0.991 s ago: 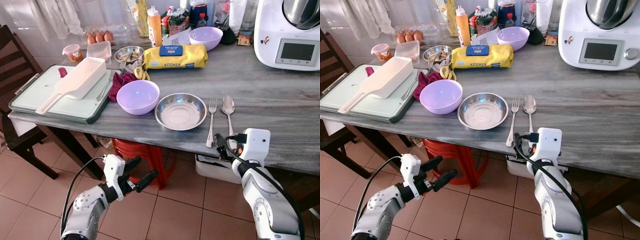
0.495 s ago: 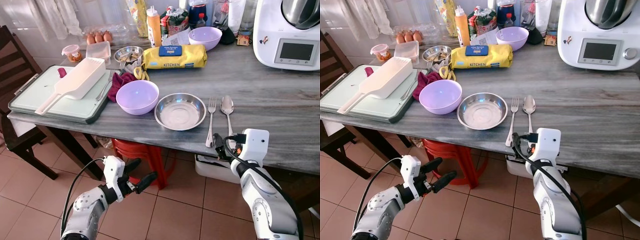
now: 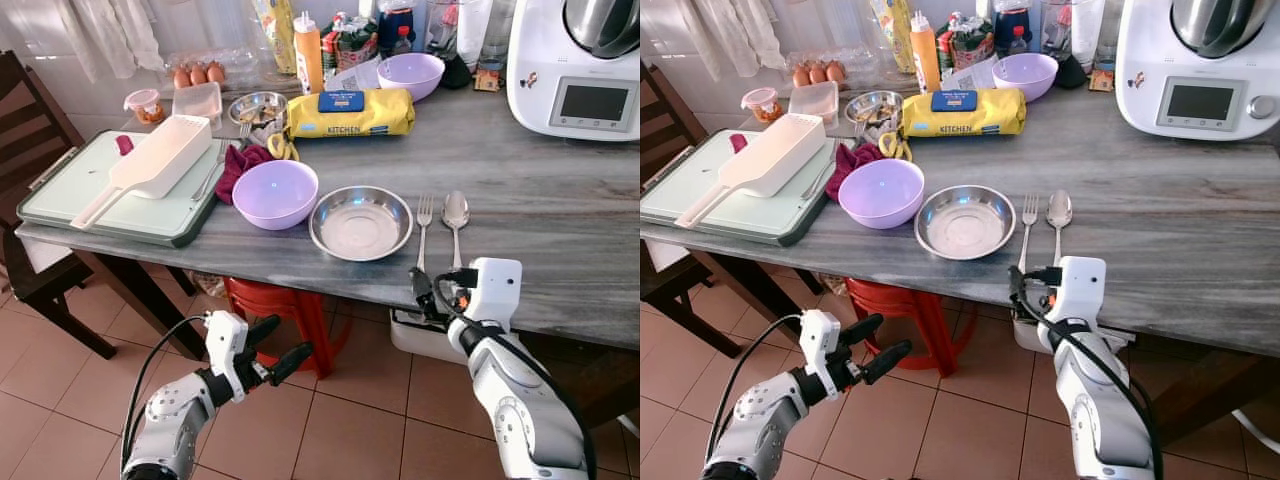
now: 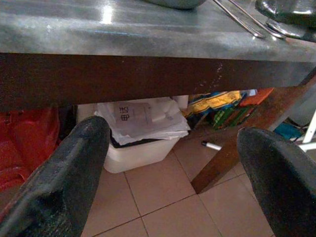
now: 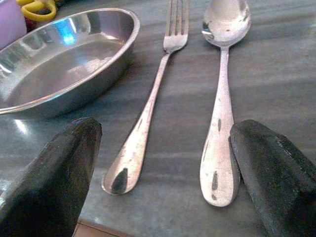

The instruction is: Setting the table

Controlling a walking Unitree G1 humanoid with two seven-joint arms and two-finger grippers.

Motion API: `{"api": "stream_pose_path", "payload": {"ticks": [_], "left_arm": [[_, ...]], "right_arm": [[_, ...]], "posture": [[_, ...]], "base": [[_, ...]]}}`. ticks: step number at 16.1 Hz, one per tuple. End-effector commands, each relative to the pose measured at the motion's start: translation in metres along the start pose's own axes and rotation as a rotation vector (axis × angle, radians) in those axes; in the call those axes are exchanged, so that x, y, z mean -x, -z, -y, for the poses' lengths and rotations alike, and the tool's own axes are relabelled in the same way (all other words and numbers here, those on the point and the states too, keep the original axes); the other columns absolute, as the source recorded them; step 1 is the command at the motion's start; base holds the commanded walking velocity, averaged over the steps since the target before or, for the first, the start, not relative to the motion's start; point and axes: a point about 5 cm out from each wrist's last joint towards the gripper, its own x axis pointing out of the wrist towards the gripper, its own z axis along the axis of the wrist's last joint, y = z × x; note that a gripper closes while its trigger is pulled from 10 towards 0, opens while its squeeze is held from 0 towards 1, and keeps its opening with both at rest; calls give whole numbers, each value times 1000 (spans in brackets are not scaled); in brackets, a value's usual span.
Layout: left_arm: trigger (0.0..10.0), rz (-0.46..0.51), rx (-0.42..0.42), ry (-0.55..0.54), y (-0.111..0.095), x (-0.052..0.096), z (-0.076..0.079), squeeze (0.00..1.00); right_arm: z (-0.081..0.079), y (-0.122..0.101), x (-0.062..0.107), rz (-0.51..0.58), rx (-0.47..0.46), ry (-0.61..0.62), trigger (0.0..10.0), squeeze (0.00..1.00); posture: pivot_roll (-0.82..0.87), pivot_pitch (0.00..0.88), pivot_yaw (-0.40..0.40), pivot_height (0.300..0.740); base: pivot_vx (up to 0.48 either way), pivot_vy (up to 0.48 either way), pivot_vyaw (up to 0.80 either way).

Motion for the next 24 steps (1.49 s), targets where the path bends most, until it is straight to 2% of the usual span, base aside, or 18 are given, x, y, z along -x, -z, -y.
{"api": "stream_pose_path", "payload": {"ticks": [1, 7, 14, 16, 19, 22, 24], "left_arm": [[10000, -10, -10, -6, 1, 5, -4, 0], [10000, -11, -12, -9, 1, 6, -5, 0], [10000, -12, -13, -12, 0, 7, -8, 0], [10000, -15, -11, -11, 1, 7, -8, 0], [10000, -3, -13, -15, 0, 8, -10, 0], [10000, 58, -21, 6, -12, 4, -7, 0], [10000, 120, -44, 42, -36, -11, 7, 0]], "right_arm": [[-6, 2, -1, -14, -14, -29, 10000, 0], [-7, 1, 0, -12, -12, -39, 10000, 0], [-8, -32, 18, 185, 51, -70, 10000, 0], [-10, -41, 20, 243, 137, -38, 10000, 0], [-13, -39, 31, 259, 228, -65, 10000, 0], [-1, -28, 39, 222, 251, -51, 10000, 0], [4, -30, 36, 227, 250, -29, 10000, 0]], "posture": [[-93, 102, 148, 740], [-88, 99, 144, 740], [-97, 95, 148, 740], [-96, 93, 143, 740], [-87, 87, 139, 740], [-88, 80, 133, 740], [-90, 72, 129, 740]], "base": [[0, 0, 0], [0, 0, 0], [0, 0, 0], [0, 0, 0], [0, 0, 0], [0, 0, 0], [0, 0, 0]]}}
